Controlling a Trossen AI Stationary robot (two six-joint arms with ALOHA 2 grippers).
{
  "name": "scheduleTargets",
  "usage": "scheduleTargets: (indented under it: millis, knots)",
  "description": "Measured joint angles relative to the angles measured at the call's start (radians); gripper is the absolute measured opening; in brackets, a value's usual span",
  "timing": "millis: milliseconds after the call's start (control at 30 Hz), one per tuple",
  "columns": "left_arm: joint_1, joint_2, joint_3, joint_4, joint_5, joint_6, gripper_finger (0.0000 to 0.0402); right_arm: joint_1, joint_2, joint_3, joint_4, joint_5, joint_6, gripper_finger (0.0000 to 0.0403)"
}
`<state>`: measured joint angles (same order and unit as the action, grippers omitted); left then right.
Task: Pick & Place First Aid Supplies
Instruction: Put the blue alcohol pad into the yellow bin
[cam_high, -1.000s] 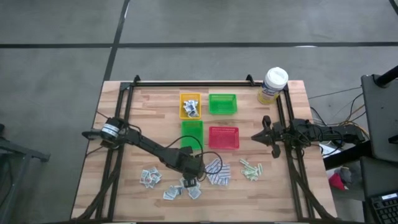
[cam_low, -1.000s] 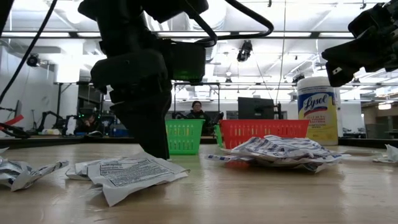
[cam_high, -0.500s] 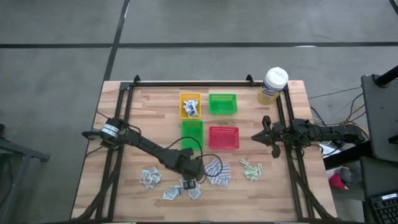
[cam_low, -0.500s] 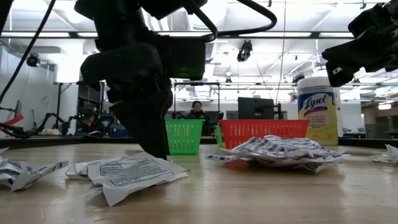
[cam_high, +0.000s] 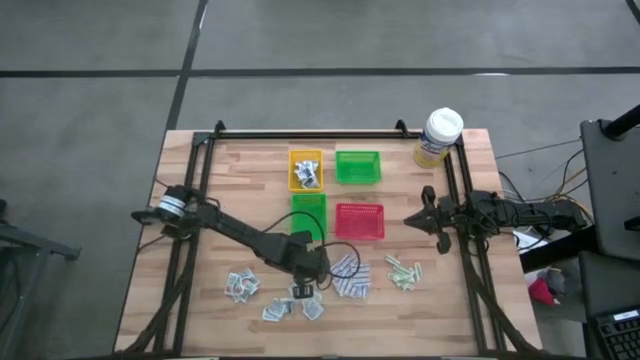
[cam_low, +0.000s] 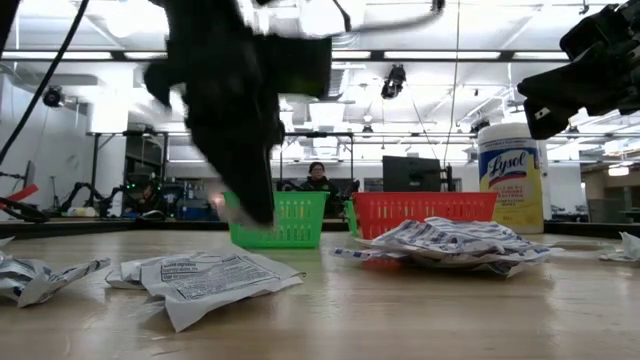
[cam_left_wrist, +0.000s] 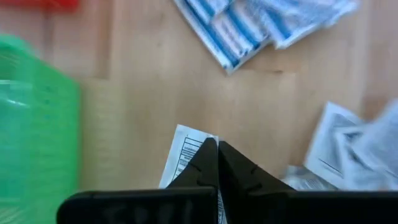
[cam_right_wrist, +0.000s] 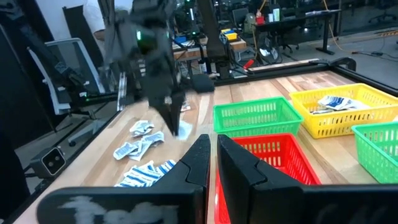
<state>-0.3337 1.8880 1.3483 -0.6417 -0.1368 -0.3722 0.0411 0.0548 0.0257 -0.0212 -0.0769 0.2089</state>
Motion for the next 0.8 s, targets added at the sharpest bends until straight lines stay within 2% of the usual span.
scheduleTargets:
  millis: [167,333,567,800]
  knots:
    - [0.002,-0.109,0.036,-0.088,0.025,0.068,0.0,0.0,0.001,0.0,0.0,-0.001,0.0,0.0028]
    - [0.003,-0.224,0.044,-0.053,0.026,0.092,0.0,0.0,0.0,0.0,0.0,0.0,0.0,0.0028]
    - [0.021,-0.292,0.091,0.012,-0.263,0.144,0.0,0.0,0.0,0.0,0.0,0.0,0.0,0.0028]
    - [0.139,-0.247,0.187,0.004,-0.315,0.216,0.0,0.0,0.0,0.0,0.0,0.0,0.0,0.0028]
